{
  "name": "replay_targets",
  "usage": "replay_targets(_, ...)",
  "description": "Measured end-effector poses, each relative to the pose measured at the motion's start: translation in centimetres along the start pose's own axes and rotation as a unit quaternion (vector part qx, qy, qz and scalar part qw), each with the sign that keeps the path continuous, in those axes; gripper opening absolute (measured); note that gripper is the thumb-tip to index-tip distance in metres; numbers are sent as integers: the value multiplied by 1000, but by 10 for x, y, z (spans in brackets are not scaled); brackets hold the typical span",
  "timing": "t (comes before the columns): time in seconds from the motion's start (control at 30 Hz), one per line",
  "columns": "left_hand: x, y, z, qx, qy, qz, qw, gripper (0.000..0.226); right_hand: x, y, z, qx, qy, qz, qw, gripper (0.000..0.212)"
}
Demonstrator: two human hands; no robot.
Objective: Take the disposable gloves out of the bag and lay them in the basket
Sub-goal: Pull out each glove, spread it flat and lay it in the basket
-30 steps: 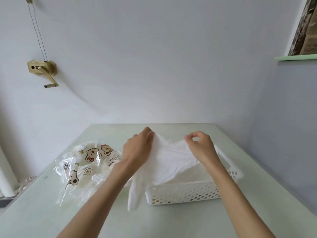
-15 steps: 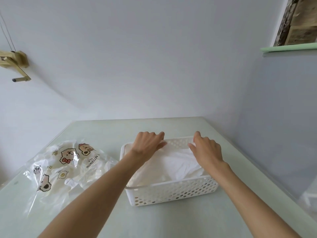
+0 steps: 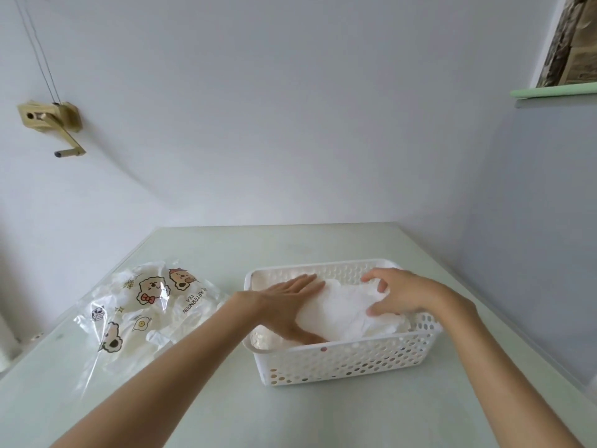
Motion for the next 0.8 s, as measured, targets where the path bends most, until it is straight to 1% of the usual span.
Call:
replay_targets(0.03, 5, 5, 1, -15, 11, 5, 1000, 108, 13, -2, 4, 15, 46, -45, 998, 74)
replay_targets(0.07, 8, 9, 2, -24, 18, 7, 1000, 109, 22, -5, 6, 31, 73, -69, 994, 84)
replay_targets(0.1, 9, 10, 3, -32, 22, 10, 999, 109, 29, -9, 10, 41, 86, -76, 993, 89)
replay_targets(0.23, 17, 15, 10, -57, 45, 30, 997, 110, 41, -12, 20, 45, 91, -107, 989, 91)
replay_targets(0.3, 14, 13, 10, -57, 34, 27, 997, 109, 39, -11, 20, 51, 96, -111, 988, 93)
replay_targets(0.37, 1, 5, 3, -42, 4, 7, 999, 108, 31, -10, 15, 54, 90, -108, 989, 92)
replay_targets(0.43, -21, -2, -14, -25, -41, -32, 998, 102, 17, -7, 5, 51, 67, -110, 990, 85)
replay_targets(0.47, -33, -3, -26, -21, -67, -57, 996, 94, 9, -5, -1, 50, 51, -109, 992, 79)
replay_targets(0.57, -64, 15, -79, -34, -167, -108, 979, 60, -10, 9, -20, 47, -6, -101, 994, 67)
replay_targets(0.63, -76, 45, -122, -82, -242, -121, 959, 49, -16, 32, -31, 24, -43, -80, 996, 63)
replay_targets(0.67, -76, 62, -141, -119, -267, -124, 948, 49, -14, 49, -37, 3, -53, -65, 996, 60)
replay_targets(0.7, -73, 81, -159, -165, -270, -124, 940, 52, -12, 68, -41, -24, -61, -52, 996, 56)
replay_targets(0.73, -67, 98, -174, -210, -254, -124, 936, 57, -9, 89, -46, -51, -72, -39, 995, 52)
replay_targets(0.77, -58, 115, -185, -254, -222, -128, 932, 60, -7, 112, -49, -80, -89, -29, 992, 47)
replay_targets(0.8, -50, 128, -193, -288, -189, -139, 928, 59, -6, 134, -53, -105, -112, -19, 988, 41)
Point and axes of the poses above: each hand's wrist, its own z-axis towards the middle knuckle, its own x-axis out of the palm, y = z × x, the point moved 9 cm from there along z, towards the middle knuckle, and after that the axes turned 13 degrees about -z, right-handed, at the moved point
